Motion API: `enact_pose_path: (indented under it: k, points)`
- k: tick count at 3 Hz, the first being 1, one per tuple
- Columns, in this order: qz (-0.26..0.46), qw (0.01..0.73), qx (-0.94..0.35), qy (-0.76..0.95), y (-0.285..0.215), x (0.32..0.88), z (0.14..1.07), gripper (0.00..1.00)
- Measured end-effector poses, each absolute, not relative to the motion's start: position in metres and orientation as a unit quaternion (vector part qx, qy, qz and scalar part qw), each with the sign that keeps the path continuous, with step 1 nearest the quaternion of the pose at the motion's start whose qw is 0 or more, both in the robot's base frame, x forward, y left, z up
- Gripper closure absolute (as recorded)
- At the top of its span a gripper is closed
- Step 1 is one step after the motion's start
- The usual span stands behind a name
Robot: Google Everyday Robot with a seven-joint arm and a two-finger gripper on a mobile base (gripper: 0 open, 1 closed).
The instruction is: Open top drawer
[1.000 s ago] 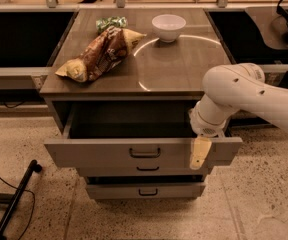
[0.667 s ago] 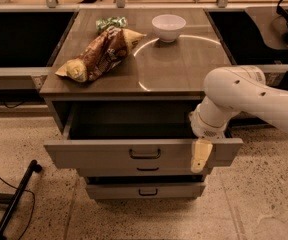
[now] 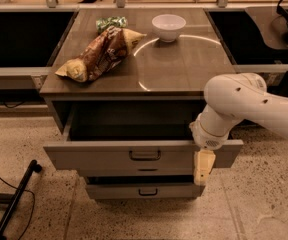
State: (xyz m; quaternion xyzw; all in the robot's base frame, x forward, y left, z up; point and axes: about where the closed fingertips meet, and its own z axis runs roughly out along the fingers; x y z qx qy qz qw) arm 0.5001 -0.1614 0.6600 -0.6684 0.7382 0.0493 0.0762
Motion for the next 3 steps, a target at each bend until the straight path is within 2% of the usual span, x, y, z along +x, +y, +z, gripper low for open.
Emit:
enact_pose_path:
  k: [1, 3]
  points:
    - [0.054, 0.071, -0.668, 0.739, -0.1627, 0.4869, 0.6547, 0.19]
    - [0.058, 0.074, -0.668, 0.739, -0.1657, 0.4769, 0.6524, 0.64]
